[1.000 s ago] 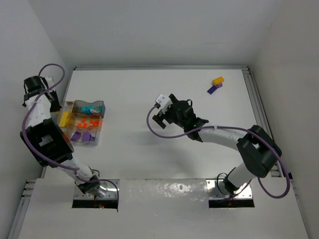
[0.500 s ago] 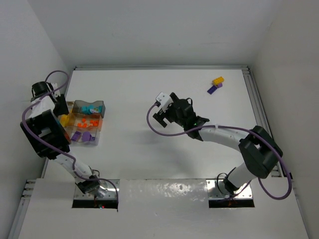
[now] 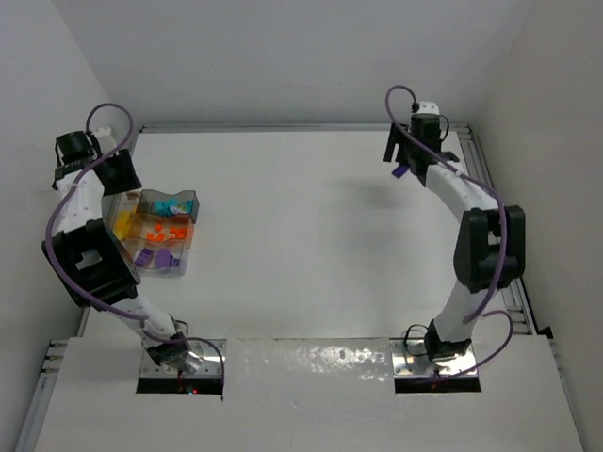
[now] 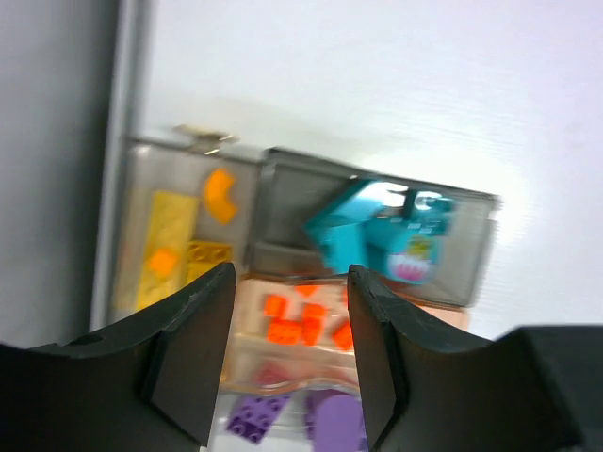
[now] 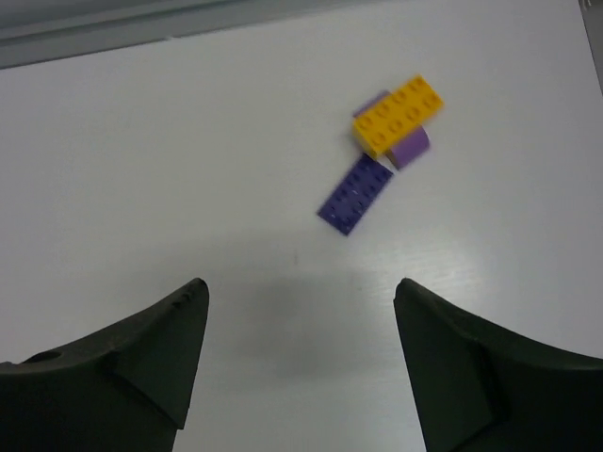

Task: Sort the legos into containers by color

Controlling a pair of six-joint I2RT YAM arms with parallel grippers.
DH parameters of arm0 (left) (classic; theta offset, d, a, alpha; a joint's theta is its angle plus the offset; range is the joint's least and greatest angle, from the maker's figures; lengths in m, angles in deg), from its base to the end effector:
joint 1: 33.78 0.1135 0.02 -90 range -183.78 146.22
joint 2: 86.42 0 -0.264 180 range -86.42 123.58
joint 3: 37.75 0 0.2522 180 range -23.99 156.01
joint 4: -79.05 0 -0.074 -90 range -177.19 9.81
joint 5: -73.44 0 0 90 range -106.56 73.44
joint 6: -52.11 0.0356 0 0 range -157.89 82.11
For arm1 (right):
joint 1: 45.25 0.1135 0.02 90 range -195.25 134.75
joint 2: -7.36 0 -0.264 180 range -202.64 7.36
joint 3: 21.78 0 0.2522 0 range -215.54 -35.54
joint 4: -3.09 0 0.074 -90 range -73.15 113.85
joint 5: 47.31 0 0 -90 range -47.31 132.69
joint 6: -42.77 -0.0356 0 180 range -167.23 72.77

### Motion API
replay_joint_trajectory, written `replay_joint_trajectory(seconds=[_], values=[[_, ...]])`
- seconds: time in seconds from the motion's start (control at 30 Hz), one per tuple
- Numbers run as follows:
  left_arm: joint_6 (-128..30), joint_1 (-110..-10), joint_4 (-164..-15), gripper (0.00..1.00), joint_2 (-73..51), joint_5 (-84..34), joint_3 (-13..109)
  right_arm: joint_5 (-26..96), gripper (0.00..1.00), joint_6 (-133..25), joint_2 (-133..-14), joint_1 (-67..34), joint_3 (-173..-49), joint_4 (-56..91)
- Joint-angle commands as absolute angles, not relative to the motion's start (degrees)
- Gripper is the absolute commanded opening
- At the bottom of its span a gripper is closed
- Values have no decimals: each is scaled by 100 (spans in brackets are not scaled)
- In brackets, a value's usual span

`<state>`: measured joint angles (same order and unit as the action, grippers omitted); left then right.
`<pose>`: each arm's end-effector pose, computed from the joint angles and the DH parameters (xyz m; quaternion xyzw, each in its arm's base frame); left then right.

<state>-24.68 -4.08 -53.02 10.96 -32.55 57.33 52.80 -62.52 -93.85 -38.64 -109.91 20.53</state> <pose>0.3307 0.1773 0.2820 -0.0867 0.9284 0.0015 0.3613 0.4089 0.0411 0.2600 0.1090 0.8591 0.0187 0.4997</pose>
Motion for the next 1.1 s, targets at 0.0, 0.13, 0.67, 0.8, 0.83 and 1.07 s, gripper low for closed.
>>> replay_joint_trajectory(seconds=[0.0,0.13,0.67,0.8,0.83,1.07], values=[[-2664,-652,-5204,49,797,-3817,5960,6050,78,-8041,-10002,-3971,-11935,3450],[-2699,-750,-5195,49,788,-3871,5977,6851,81,-9164,-11037,-3972,-12913,3880],[-2682,-776,-5098,49,674,-3994,5889,7855,77,-10927,-13326,-3963,-15323,5753],[-2735,-785,-5116,49,683,-4012,5933,7794,73,-10972,-13134,-3972,-14700,5378],[-2743,-776,-5107,49,683,-4012,5933,7715,71,-10954,-13124,-3998,-14594,5324],[-2779,-776,-5107,49,683,-4029,6047,7257,50,-10602,-13484,-4086,-14856,5296]])
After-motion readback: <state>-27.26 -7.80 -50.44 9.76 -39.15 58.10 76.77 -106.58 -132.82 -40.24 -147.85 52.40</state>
